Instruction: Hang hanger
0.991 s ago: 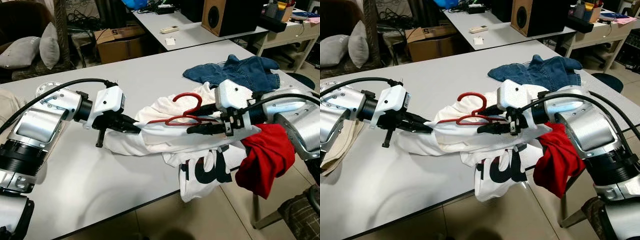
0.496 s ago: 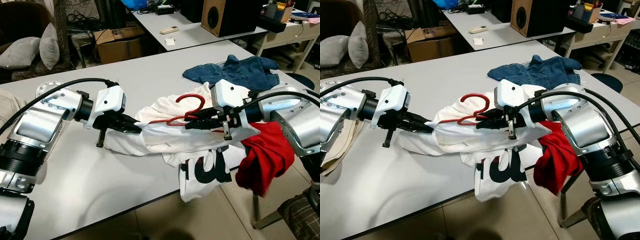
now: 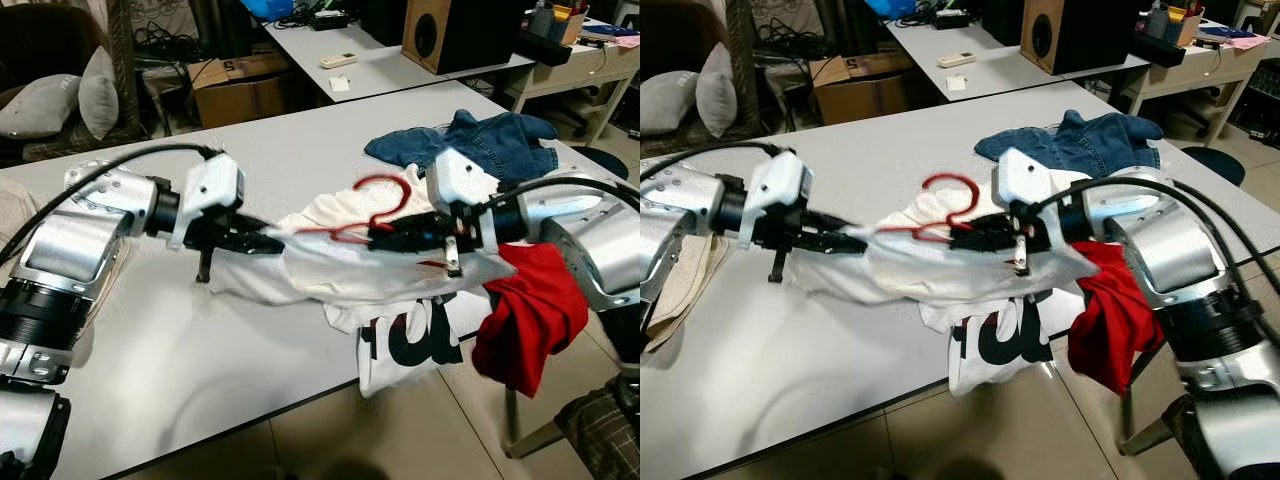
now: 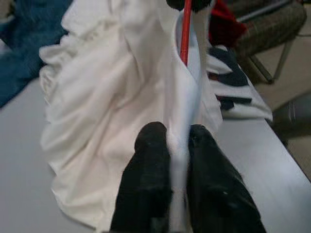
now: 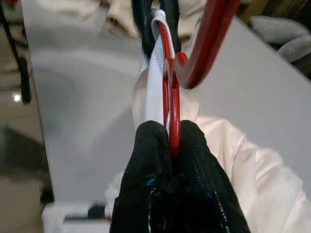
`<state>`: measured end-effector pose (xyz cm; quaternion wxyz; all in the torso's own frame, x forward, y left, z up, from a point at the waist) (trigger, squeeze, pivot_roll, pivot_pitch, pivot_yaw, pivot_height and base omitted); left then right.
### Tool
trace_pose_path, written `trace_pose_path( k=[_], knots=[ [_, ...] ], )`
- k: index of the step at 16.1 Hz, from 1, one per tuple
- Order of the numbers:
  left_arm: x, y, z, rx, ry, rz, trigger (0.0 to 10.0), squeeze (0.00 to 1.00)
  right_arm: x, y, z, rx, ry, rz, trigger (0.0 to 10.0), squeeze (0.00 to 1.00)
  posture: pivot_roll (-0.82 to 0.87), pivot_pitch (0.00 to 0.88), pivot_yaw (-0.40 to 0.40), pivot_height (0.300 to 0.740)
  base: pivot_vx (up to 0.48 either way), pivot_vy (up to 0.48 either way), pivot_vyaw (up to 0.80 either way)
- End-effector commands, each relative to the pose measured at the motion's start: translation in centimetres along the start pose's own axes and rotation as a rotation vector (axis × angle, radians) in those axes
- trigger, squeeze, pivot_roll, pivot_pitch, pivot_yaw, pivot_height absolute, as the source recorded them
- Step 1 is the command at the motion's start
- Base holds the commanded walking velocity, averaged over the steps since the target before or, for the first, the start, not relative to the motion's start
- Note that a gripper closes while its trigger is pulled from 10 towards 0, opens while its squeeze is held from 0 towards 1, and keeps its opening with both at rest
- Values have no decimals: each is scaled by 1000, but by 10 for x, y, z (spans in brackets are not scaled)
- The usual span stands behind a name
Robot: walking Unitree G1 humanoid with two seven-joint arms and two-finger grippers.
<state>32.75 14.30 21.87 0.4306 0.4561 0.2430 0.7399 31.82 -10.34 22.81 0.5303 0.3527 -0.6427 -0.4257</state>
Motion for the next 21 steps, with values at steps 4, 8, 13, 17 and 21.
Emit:
trace_pose_path(
  k=[4,8,13,17,21],
  knots=[
    [12,10,4,24,128,-102,10000,0,9,6,-6,-90,-83,-75,0,0,29,0,54,740,0,0,0],
    [30,19,4,10,137,-147,10000,0,17,-4,0,-109,-32,-34,0,0,30,0,54,740,0,0,0],
    [49,8,9,77,305,-140,10000,0,21,-9,-3,-198,-107,-65,5137,0,35,0,56,740,0,0,0],
    [72,-20,3,234,527,5,10000,0,25,-7,-6,-289,-227,-138,10000,0,40,0,58,740,0,0,0],
    [58,-25,-22,358,629,39,10000,0,23,-11,-11,-399,-385,-205,10000,0,49,0,55,740,0,0,0]
  ],
)
Point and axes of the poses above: a point about 5 cm out from each wrist's last joint towards the gripper, its own x axis pointing back from the gripper into the wrist, its own y axis along the axis of the wrist's last joint, z = x × y, the point moved 4 cm from there along -x, pointing out of the wrist towards the gripper, and after that the axes turned 12 degrees about -x, right-handed, at the moved point
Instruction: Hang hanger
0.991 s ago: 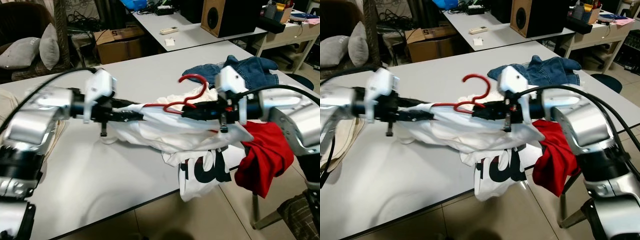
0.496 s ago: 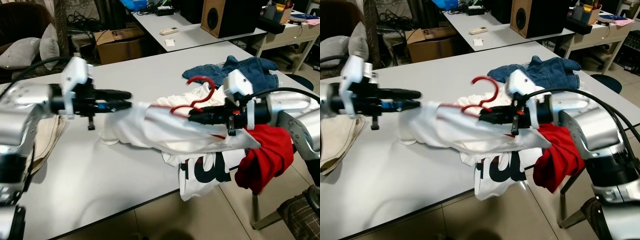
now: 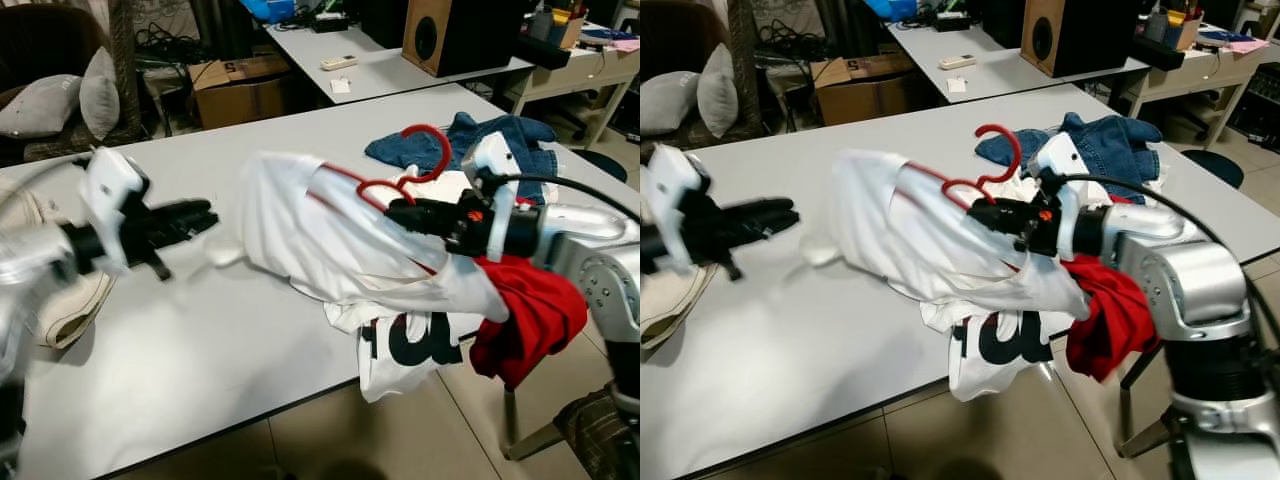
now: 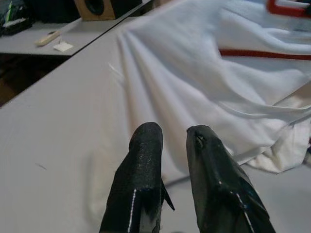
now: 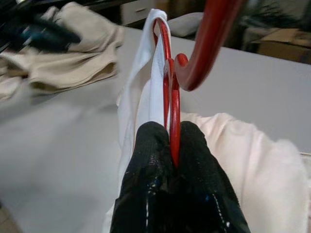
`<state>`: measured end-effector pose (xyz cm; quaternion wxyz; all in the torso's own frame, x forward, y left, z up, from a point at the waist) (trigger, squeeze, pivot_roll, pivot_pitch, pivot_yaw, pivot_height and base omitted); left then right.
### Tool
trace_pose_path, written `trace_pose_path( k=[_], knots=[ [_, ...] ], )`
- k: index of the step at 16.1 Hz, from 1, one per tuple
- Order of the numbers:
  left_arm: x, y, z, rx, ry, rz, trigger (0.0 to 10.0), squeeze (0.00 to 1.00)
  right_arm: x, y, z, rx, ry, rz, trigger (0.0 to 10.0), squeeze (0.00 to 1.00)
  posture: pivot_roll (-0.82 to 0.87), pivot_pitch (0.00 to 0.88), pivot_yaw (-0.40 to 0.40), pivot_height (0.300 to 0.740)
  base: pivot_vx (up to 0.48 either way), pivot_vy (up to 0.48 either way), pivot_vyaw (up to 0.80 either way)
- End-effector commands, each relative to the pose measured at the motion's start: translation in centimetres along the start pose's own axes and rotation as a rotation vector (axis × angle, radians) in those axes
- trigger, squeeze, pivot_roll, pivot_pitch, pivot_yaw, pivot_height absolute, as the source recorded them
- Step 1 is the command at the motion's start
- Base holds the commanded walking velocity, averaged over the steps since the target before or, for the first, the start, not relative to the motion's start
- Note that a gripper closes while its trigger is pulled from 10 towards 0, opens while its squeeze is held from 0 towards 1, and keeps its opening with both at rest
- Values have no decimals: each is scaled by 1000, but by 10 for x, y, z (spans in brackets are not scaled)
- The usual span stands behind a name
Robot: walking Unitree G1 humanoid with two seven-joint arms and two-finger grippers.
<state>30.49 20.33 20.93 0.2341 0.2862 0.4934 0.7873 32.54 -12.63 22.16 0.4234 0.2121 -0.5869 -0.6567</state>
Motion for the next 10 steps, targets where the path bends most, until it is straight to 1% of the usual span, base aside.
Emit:
trace_pose_path(
  k=[1,2,3,4,5,6,7,9,10],
  knots=[
    [-1,4,-1,14,27,-5,10000,0,2,2,0,-19,-28,-9,10000,0,49,0,55,740,0,0,0],
    [-5,-1,-9,107,67,5,10000,0,-1,1,4,-94,-37,-21,10000,0,52,0,53,740,0,0,0],
    [-5,-2,-12,117,63,12,10000,0,-2,4,6,-95,-33,-47,10000,0,53,0,52,740,0,0,0],
    [-5,-5,-21,118,58,34,10000,0,-4,7,10,-113,-32,-78,10000,0,53,0,52,740,0,0,400],
    [-5,-6,-26,114,55,41,10000,0,-5,6,12,-98,-39,-76,10000,0,53,0,54,740,0,0,800],
    [-10,-3,-35,96,58,46,10000,0,-7,4,15,-80,-61,-70,10000,0,53,0,54,740,0,0,800],
    [-11,-1,-34,87,69,50,10000,0,-7,6,16,-81,-69,-77,10000,0,52,0,53,740,0,0,800],
    [-10,2,-31,84,89,52,10000,0,-6,15,18,-97,-64,-104,10000,0,54,0,49,740,0,0,800],
    [-6,3,-31,76,92,58,10000,0,-6,20,24,-83,-38,-114,10000,0,58,0,42,740,0,0,800]
  ],
)
Point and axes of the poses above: a point about 5 cm out from each wrist's last joint towards the gripper, its own x axis pointing back from the gripper into the wrist, its own y axis along the axis of the wrist's last joint, z = x × y, the point moved 4 cm from there along -x, pointing out of the wrist towards the gripper, and after that the axes turned 12 degrees about -x, right-handed, at the moved point
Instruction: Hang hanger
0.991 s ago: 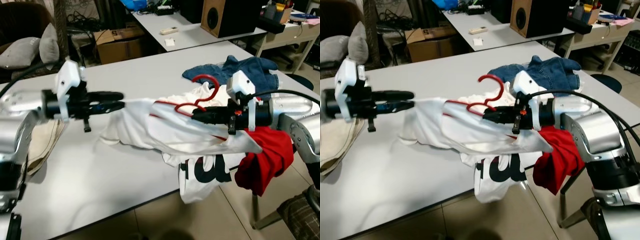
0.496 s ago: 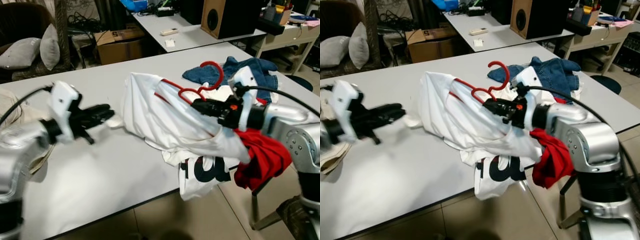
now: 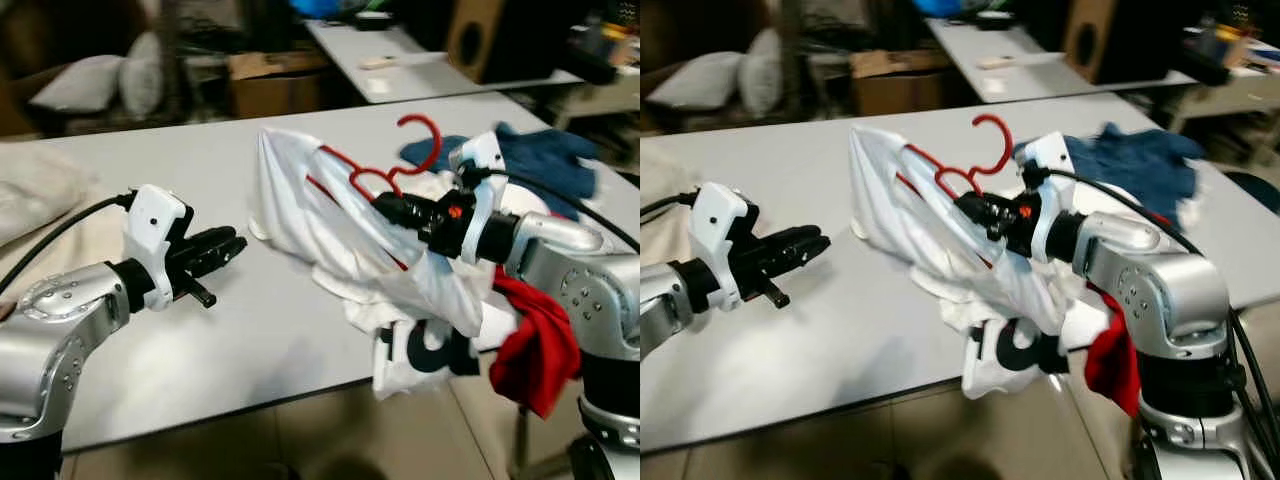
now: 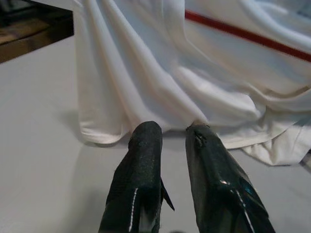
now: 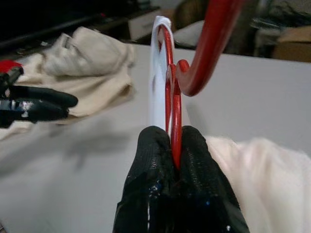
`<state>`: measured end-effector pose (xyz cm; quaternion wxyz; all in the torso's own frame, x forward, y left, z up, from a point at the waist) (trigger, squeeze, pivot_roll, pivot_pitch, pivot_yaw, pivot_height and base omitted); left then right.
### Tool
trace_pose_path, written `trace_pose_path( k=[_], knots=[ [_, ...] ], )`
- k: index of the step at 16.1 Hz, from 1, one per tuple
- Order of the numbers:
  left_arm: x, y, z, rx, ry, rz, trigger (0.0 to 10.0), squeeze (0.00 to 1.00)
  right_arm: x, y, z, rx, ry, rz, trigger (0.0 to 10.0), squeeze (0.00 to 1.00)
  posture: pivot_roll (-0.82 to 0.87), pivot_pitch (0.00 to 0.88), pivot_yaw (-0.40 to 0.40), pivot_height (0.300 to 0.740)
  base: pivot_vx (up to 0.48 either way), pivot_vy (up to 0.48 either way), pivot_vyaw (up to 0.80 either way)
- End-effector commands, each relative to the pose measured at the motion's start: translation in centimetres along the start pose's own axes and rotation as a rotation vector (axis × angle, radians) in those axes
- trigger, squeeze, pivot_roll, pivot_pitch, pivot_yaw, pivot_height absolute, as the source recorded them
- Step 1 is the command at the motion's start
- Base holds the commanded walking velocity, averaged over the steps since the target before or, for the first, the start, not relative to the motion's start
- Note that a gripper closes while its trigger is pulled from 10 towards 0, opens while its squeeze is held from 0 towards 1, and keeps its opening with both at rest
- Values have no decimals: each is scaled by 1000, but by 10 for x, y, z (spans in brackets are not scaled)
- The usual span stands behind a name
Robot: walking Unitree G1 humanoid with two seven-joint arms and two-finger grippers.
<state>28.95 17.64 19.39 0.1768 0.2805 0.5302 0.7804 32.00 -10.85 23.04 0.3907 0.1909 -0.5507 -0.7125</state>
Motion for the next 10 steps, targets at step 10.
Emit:
trace_pose_path(
  k=[10],
  knots=[
    [14,3,-6,-28,14,25,10000,0,-8,18,47,20,231,-15,10000,0,82,0,12,740,0,0,800]
  ],
)
Point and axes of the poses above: a point about 5 cm out from each wrist's last joint towards the gripper, its own x axis pointing back from the gripper into the wrist, its own y axis along the axis of the wrist's last joint, z = x × y, the point moved 4 cm from there along -x, pointing out of the wrist towards the gripper, and after that the axes turned 12 degrees about -x, right-handed, at the moved point
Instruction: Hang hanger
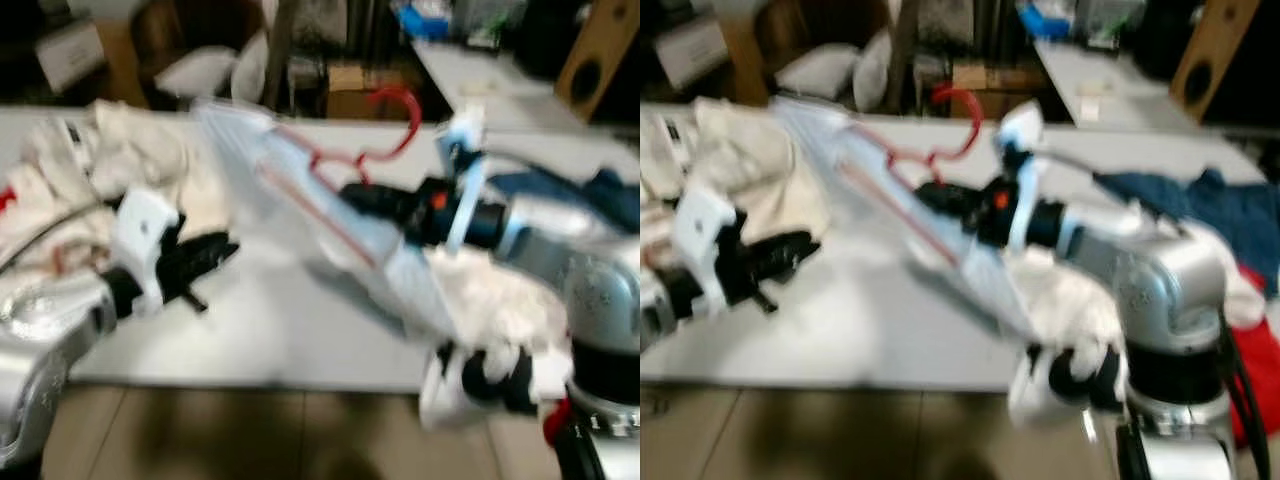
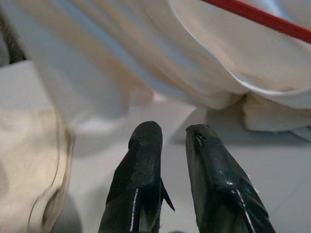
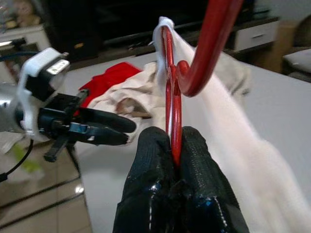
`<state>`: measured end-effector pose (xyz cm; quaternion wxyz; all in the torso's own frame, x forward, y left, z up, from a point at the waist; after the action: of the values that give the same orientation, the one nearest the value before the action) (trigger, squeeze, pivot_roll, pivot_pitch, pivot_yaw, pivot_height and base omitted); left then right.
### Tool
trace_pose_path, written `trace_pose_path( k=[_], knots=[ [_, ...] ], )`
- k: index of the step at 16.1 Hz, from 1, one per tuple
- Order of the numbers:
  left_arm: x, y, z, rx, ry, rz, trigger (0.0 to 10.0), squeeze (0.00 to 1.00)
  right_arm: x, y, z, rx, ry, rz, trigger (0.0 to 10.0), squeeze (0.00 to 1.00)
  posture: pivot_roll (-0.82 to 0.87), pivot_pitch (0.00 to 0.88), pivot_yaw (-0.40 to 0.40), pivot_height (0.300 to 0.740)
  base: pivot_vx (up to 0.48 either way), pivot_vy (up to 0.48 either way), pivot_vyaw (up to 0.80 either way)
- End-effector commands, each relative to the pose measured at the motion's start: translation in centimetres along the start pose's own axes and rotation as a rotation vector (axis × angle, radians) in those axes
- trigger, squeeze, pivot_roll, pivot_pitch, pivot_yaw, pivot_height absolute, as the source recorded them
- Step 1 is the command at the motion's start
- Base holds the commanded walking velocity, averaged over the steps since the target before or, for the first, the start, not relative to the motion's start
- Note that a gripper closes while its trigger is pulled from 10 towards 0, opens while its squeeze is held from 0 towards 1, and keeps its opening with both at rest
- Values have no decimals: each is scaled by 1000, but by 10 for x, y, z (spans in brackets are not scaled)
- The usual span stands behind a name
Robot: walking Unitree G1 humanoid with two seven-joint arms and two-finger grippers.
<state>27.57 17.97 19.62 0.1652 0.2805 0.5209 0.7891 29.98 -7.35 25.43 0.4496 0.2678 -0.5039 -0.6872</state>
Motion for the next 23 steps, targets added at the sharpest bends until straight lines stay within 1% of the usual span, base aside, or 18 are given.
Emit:
trace_pose_path(
  k=[1,5,9,11,14,16,18,19,23],
  knots=[
    [1,2,-1,-10,-3,-1,10000,0,2,7,4,25,14,-18,10000,0,83,0,13,740,0,0,800],
    [1,4,-3,-7,-12,-4,10000,0,3,17,11,43,46,-64,10000,0,84,0,14,740,0,0,800],
    [-1,4,-5,-7,-24,-8,10000,0,6,20,7,25,35,-76,10000,0,87,0,15,740,0,0,800],
    [-1,4,-6,-8,-27,-10,10000,0,8,20,7,31,33,-66,10000,0,87,0,15,740,0,0,800],
    [-2,6,-7,-10,-29,-18,10000,0,14,37,12,38,56,-126,10000,0,89,0,14,740,0,0,800],
    [-1,7,-8,-10,-31,-21,10000,0,16,45,14,65,60,-158,10000,0,89,0,13,740,0,0,800],
    [-1,7,-9,-9,-35,-25,10000,0,19,52,19,77,89,-179,10000,0,90,0,11,740,0,0,800],
    [0,8,-10,-7,-38,-30,10000,0,20,55,25,87,126,-190,10000,0,91,0,8,740,0,0,800],
    [1,8,-13,-5,-47,-32,10000,0,23,54,26,80,132,-179,10000,0,93,0,3,740,0,0,800]
  ],
)
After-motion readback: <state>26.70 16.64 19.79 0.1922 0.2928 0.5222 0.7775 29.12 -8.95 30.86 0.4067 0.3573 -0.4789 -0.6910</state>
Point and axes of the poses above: a point about 5 cm out from each wrist's last joint towards the gripper, its own x axis pointing back from the gripper into the wrist, its own y axis along the axis of the wrist's last joint, z = x × y, the point moved 4 cm from there along -x, pointing out of the wrist towards the gripper, and after that the axes turned 12 degrees about -x, right-handed, at the moved point
